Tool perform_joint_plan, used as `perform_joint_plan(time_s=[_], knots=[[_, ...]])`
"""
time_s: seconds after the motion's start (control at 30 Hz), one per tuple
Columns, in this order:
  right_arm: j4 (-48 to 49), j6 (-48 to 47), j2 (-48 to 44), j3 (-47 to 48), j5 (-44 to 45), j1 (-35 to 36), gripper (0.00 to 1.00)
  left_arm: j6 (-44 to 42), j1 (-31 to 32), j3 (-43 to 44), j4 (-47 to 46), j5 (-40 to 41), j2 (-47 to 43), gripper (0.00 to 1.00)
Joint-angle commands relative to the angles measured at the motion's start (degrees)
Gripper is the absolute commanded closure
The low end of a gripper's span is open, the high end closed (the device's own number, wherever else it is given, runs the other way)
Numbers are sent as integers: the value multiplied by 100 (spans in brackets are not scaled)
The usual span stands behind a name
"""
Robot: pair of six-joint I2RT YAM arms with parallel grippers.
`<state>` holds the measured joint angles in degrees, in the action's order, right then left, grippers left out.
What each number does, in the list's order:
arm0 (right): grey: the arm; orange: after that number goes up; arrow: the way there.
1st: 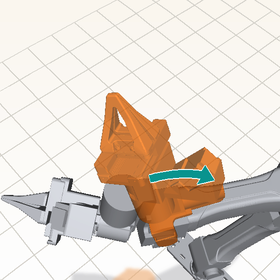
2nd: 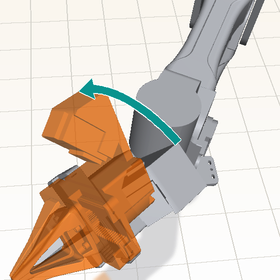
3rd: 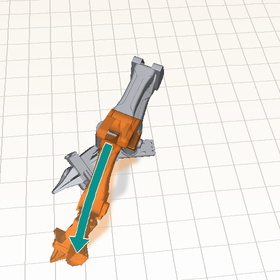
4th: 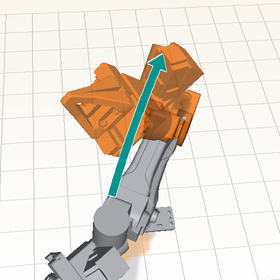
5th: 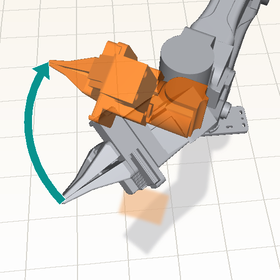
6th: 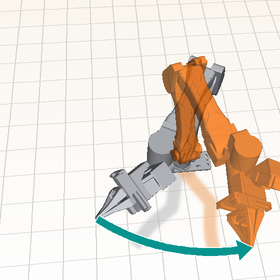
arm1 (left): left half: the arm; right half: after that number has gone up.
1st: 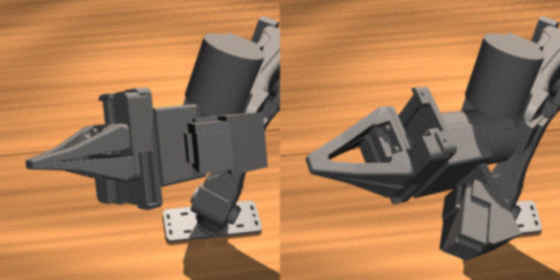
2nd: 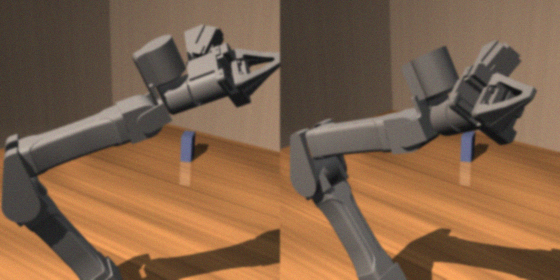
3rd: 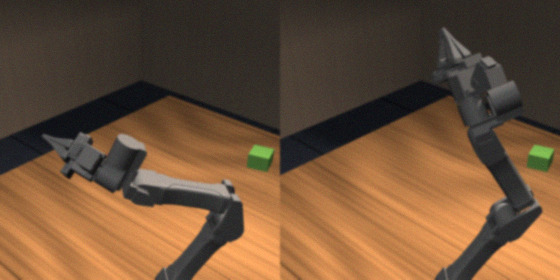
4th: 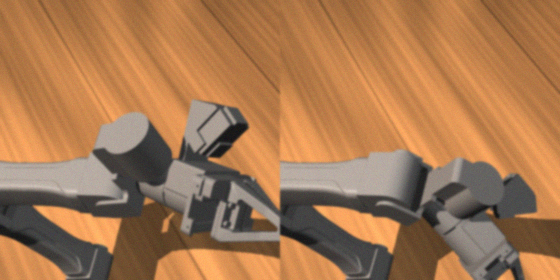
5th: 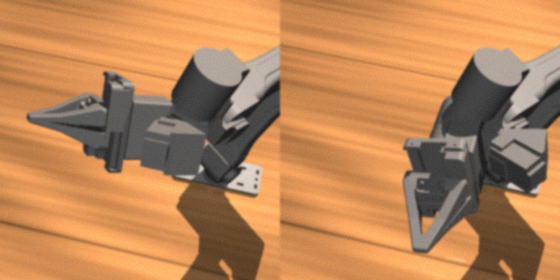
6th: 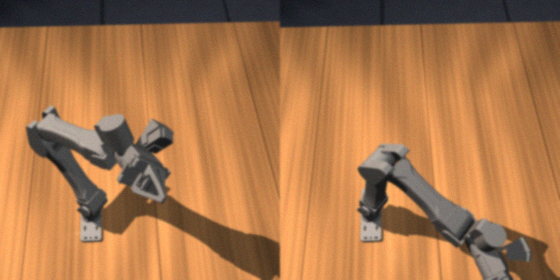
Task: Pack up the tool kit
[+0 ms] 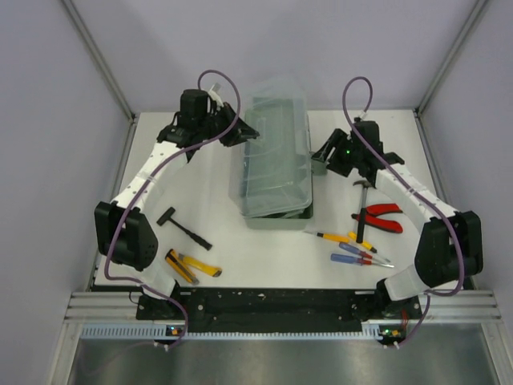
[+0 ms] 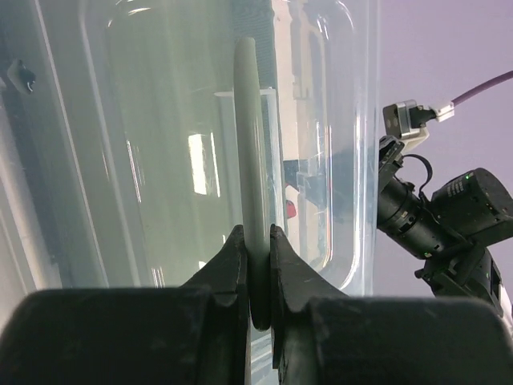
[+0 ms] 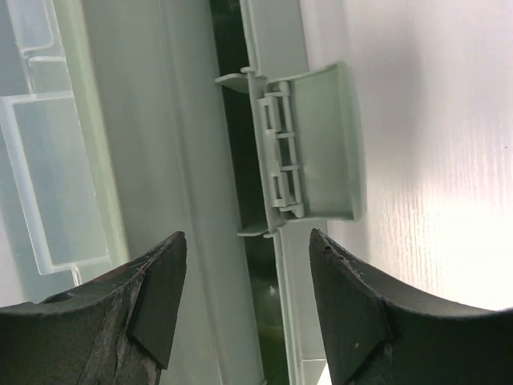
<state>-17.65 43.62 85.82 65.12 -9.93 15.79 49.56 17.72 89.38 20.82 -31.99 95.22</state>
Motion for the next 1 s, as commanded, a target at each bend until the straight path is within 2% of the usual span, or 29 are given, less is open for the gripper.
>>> perform_joint_plan(time_s=[0.0,0.1,0.27,0.57,0.73,0.97], knots=[[86,-318,-320,-8,-87,-23,38,-61,-92,501,-1089,-194,-443,100],[34,-441,-285,-105,-324,-23,40,-69,-180,440,-1106,-238,-452,100],[-274,-573,-294,-228,-167,11,51,-61,-295,378,-1168,-264,-460,100],[-458,-969,171,-53,96,495,53,-43,-453,343,-1212,-431,-373,100],[-626,-828,418,62,457,548,59,-148,-655,351,-1229,-571,-355,100],[-678,-802,752,308,685,609,68,-403,-1234,378,-1150,-1160,-162,100]])
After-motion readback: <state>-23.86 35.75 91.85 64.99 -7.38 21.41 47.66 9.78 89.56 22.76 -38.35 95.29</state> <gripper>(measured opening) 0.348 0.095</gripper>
